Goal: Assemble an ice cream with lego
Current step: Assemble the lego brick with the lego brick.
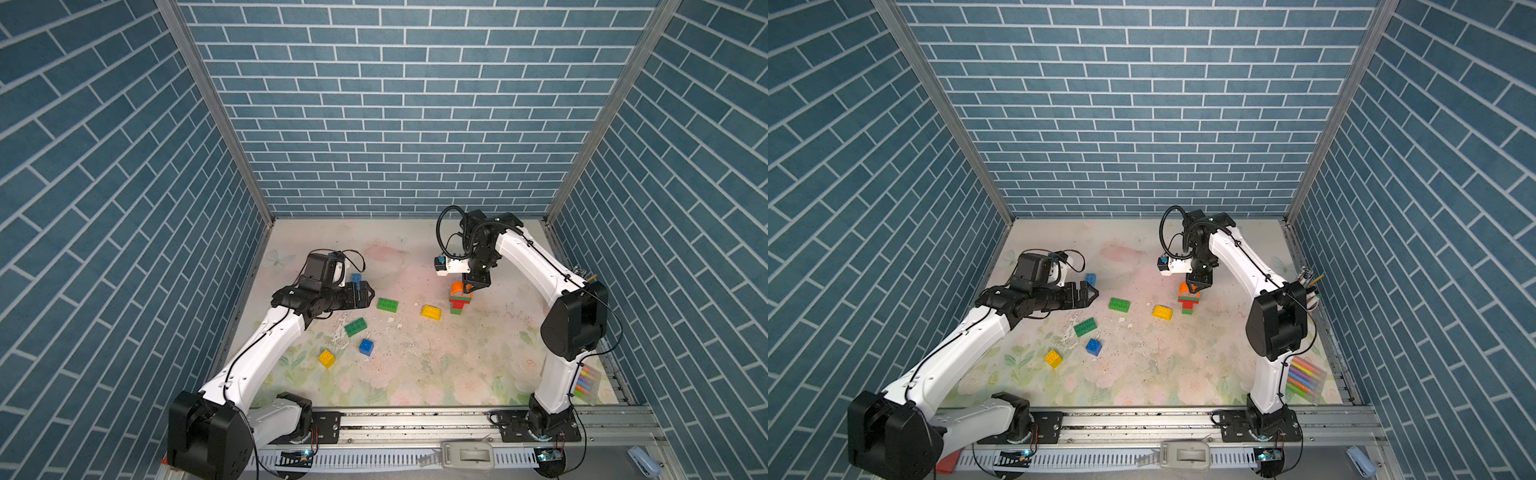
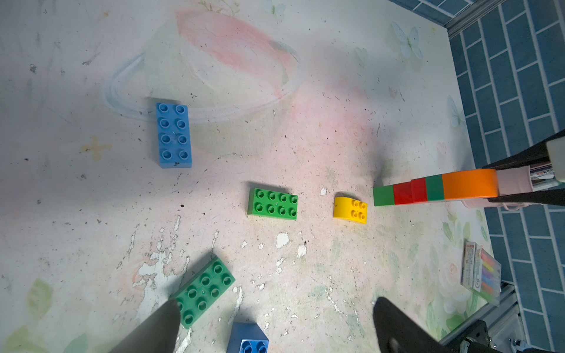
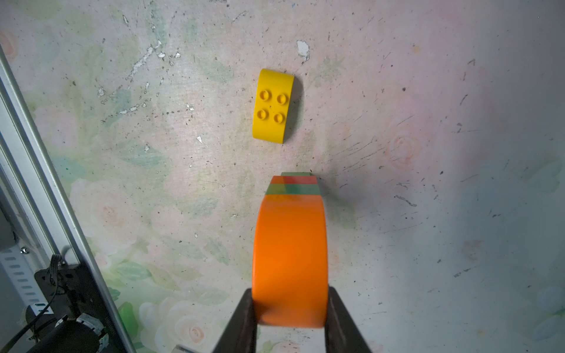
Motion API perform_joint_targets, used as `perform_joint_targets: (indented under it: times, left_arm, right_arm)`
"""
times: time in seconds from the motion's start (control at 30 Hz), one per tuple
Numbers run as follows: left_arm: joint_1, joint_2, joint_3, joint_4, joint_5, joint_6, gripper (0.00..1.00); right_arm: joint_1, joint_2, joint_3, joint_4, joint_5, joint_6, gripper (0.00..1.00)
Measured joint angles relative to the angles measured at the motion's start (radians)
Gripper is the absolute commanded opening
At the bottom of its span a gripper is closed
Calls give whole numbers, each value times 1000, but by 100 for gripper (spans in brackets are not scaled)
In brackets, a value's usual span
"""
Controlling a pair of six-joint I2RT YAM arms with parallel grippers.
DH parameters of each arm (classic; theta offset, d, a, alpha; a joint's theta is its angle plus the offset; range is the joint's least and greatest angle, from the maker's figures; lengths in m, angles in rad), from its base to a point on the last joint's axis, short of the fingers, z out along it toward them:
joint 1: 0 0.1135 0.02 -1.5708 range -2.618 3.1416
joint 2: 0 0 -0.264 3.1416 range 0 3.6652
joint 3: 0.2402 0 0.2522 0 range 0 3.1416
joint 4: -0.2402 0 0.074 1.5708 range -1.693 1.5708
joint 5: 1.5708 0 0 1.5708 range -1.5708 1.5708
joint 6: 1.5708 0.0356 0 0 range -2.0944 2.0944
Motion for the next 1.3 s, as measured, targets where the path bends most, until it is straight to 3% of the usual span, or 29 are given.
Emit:
perform_joint_targets:
  times: [0.77, 1.1, 1.2, 1.3]
  left_arm:
    - [1, -8, 5, -6, -2, 4, 100]
    - [1, -8, 12, -7, -2, 8, 99]
    - [1, -8, 12, -7, -2, 8, 100]
    - [1, -8, 13, -7, -2, 8, 100]
  right_arm:
    - [1, -6, -5, 11, 1, 0, 39]
    - [18, 56, -65, 24, -1, 1, 49]
    - [18, 56, -64, 26, 0, 3, 56]
    - [18, 56, -64, 30, 2, 7, 77]
